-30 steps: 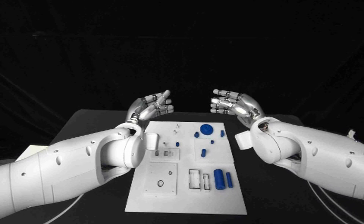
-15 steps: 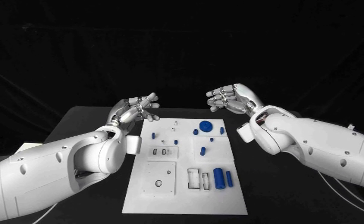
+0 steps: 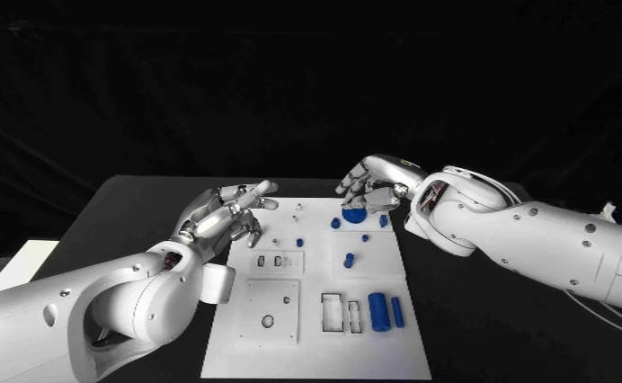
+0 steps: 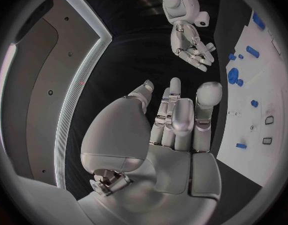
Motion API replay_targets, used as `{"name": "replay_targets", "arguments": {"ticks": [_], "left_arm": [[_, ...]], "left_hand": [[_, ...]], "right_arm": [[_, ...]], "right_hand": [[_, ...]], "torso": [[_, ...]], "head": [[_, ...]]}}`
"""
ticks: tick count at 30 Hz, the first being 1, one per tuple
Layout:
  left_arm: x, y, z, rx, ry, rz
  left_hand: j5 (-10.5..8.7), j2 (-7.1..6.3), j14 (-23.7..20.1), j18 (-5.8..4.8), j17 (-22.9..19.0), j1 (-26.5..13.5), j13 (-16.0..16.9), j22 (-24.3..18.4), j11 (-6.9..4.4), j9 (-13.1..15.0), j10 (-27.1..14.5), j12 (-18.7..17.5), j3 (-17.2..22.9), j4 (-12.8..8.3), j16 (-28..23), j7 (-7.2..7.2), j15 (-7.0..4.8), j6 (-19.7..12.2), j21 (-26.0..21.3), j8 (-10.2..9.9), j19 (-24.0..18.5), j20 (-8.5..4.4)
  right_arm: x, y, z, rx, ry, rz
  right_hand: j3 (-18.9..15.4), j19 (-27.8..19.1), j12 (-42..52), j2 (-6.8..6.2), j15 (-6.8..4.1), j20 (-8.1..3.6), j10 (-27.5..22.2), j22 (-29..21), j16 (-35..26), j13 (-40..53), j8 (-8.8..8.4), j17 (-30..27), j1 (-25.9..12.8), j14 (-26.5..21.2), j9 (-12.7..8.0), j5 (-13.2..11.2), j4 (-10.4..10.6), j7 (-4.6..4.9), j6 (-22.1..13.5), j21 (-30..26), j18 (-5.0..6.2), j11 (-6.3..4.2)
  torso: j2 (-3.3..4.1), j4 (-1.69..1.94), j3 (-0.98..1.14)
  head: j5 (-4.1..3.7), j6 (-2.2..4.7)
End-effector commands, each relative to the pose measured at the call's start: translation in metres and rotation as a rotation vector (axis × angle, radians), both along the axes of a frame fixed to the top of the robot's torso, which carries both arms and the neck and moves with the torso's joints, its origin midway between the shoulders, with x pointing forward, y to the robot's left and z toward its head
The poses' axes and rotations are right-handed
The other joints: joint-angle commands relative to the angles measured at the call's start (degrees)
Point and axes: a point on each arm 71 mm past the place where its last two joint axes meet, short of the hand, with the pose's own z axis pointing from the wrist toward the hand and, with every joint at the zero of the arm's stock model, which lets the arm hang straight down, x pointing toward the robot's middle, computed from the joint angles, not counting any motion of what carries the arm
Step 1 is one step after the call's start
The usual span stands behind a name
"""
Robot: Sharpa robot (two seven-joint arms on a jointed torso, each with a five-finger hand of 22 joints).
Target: Assemble the parts on the task board
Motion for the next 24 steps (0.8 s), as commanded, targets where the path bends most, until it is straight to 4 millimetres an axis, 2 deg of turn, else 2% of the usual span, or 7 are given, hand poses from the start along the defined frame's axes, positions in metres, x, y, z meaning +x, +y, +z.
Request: {"name": "replay_targets", "arguments": {"ticks": [1, 2, 4, 7, 12, 17, 24], "left_arm": [[-0.005, -0.006, 0.006, -0.02, -0.013, -0.061], [-0.006, -0.006, 0.007, -0.022, -0.014, -0.065], [-0.009, -0.006, 0.01, -0.026, -0.018, -0.07], [-0.01, -0.005, 0.012, -0.031, -0.018, -0.071], [-0.012, -0.003, 0.014, -0.036, -0.015, -0.069], [-0.012, -0.003, 0.014, -0.042, -0.009, -0.069], [-0.013, -0.003, 0.015, -0.045, -0.007, -0.071]], "left_hand": [[-0.19, 0.04, -0.6, -0.61, -0.2, -0.5, 0.3, -0.2, 0.0, 0.0, -0.6, 0.4, -0.4, -0.2, -0.5, 0.53, 0.08, -0.1, 0.2, -0.4, -0.7, 0.01], [-0.2, 0.04, -0.8, -0.53, -0.4, -0.6, 0.4, -0.4, 0.05, 0.0, -0.8, 0.4, -0.5, -0.2, -0.7, 0.58, 0.12, -0.1, 0.2, -0.4, -1.0, 0.06], [-0.18, 0.09, -1.8, -0.08, -2.1, -0.7, 0.6, -2.8, 0.23, 0.0, -1.6, 0.3, -0.6, -0.2, -2.3, 0.71, 0.3, -0.2, -1.1, -0.5, -2.7, 0.22], [-0.19, 0.17, -3.3, 0.53, -4.4, -0.9, 0.8, -6.1, 0.49, 0.0, -2.7, 0.1, -0.8, -0.3, -4.5, 0.89, 0.54, -0.2, -3.1, -0.6, -5.0, 0.47], [-0.19, 0.2, -3.4, 0.57, -4.6, -0.9, 0.9, -6.3, 0.52, 0.0, -2.8, 0.1, -0.9, -0.4, -4.6, 0.92, 0.57, -0.2, -3.2, -0.6, -5.2, 0.51], [-0.19, 0.24, -3.5, 0.59, -4.6, -1.0, 0.9, -6.3, 0.56, 0.0, -3.0, 0.1, -0.9, -0.4, -4.8, 0.96, 0.6, -0.2, -3.2, -0.7, -5.3, 0.56], [-0.2, 0.24, -3.7, 0.63, -4.8, -1.1, 1.0, -6.4, 0.64, 0.0, -3.2, 0.1, -1.1, -0.3, -5.0, 1.04, 0.67, -0.3, -3.3, -0.8, -5.6, 0.63]], "right_arm": [[0.001, 0.001, 0.001, -0.213, -0.093, -0.048], [0.002, 0.002, 0.003, -0.228, -0.105, -0.052], [0.002, 0.003, 0.006, -0.259, -0.126, -0.057], [0.001, 0.005, 0.008, -0.289, -0.137, -0.06], [0.001, 0.008, 0.009, -0.318, -0.148, -0.059], [0.001, 0.009, 0.009, -0.339, -0.142, -0.056], [0.003, 0.013, 0.005, -0.361, -0.113, -0.05]], "right_hand": [[0.5, 0.6, -0.2, -0.86, -0.35, -0.07, -0.8, 1.4, 5.0, 0.0, -0.39, 3.5, -0.4, 2.6, 0.1, -0.2, 0.2, -0.09, 0.2, 2.3, 0.58, 0.05], [0.6, 1.2, -0.2, -1.07, -0.34, -0.08, -1.1, 2.9, 8.7, 0.0, -0.44, 7.2, -0.5, 2.6, 0.1, -0.2, 0.4, -0.18, 0.2, 3.9, 0.5, 0.08], [1.1, 5.2, -0.2, -1.28, -0.31, 0.09, -1.4, 16.9, 15.2, 0.1, -0.39, 13.7, -0.7, 2.7, 0.2, -0.2, 0.7, -0.22, 0.3, 15.3, -1.46, 0.18], [1.8, 7.1, -0.2, -1.72, -0.36, 0.17, -1.5, 26.4, 20.4, 0.1, -0.45, 18.8, -0.8, 2.3, 0.2, -0.3, 1.1, -0.26, 0.0, 23.0, -2.67, 0.24], [2.3, 7.4, -0.2, -2.26, -0.17, 0.32, -2.5, 30.3, 24.0, 0.1, -0.51, 22.4, -0.7, 2.0, 0.1, -0.3, 1.6, -0.23, -0.7, 26.5, -3.06, 0.33], [3.0, 7.5, -0.2, -2.64, -0.17, 0.4, -2.9, 33.7, 28.7, 0.1, -0.48, 27.7, -0.5, 2.0, 0.2, -0.2, 2.2, -0.23, -0.8, 29.5, -3.36, 0.38], [3.4, 7.1, -0.2, -3.15, -0.07, 0.49, -4.0, 34.2, 32.5, 0.1, -0.55, 32.0, -0.4, 2.1, 0.2, -0.1, 2.9, -0.18, -1.3, 30.5, -3.27, 0.55]], "torso": [[1.98, 0.44, -0.16], [2.29, 0.49, -0.17], [2.84, 0.59, -0.2], [3.39, 0.79, -0.22], [4.01, 1.1, -0.17], [4.35, 1.23, -0.19], [4.94, 1.29, -0.14]], "head": [[-0.25, 0.2], [-0.37, 0.22], [-0.39, 0.46], [-0.62, 0.69], [-0.97, 0.8], [-1.02, 0.79], [-0.93, 0.96]]}}
